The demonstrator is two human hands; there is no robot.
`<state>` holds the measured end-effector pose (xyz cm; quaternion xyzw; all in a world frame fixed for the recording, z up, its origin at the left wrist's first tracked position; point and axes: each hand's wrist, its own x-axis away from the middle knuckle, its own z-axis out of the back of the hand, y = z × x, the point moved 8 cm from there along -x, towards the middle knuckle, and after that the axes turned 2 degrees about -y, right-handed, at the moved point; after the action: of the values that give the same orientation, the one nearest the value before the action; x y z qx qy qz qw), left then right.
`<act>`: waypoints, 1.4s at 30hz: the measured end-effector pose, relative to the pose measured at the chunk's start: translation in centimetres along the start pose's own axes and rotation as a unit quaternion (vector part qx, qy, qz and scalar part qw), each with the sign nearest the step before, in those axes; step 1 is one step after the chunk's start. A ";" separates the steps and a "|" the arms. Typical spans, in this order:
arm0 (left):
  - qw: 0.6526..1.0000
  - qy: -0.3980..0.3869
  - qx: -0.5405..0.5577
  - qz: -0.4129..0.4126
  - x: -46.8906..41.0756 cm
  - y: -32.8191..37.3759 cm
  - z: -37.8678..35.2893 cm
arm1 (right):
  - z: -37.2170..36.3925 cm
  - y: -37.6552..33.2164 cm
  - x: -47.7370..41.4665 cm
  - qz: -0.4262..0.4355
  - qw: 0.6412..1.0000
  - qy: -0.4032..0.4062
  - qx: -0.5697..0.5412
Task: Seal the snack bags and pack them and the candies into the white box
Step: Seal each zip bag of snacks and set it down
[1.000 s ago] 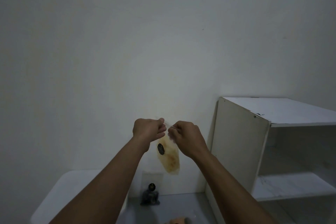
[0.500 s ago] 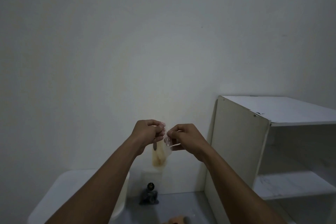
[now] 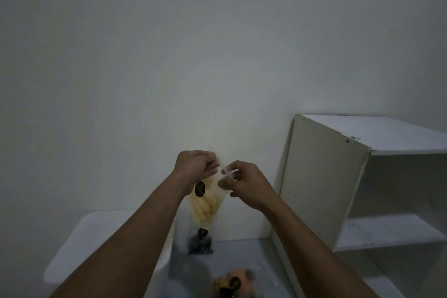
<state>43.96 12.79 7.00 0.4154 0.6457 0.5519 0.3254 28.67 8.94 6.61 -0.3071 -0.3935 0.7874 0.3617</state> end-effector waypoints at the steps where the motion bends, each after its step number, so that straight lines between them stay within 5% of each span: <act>1: 1.000 0.006 -0.014 -0.006 -0.1 -0.3 0.2 | 0.0 0.2 0.0 0.006 1.000 0.021 0.001; 5: 0.986 0.083 -0.133 -0.062 -0.4 -2.3 2.4 | 0.5 1.8 0.3 -0.014 0.995 0.089 -0.048; 8: 0.982 0.052 -0.181 -0.023 -0.9 -6.5 3.3 | 0.6 3.6 0.6 -0.030 0.992 0.102 -0.072; 12: 0.981 -0.060 -0.157 0.100 -0.7 -12.9 2.0 | 0.3 6.5 0.4 -0.052 0.989 0.103 -0.095; 33: 0.971 0.072 -0.165 0.155 -15.1 -38.2 -2.2 | -5.8 38.8 -8.7 -0.264 0.954 0.138 -0.038; 42: 0.956 0.101 -0.240 0.132 -17.7 -40.9 -2.4 | -7.7 43.6 -10.3 -0.294 0.949 0.115 -0.015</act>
<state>42.44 -5.98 -33.47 0.3489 0.4630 0.7679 0.2725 25.95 -15.08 -31.87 -0.2723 -0.4340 0.5994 0.6150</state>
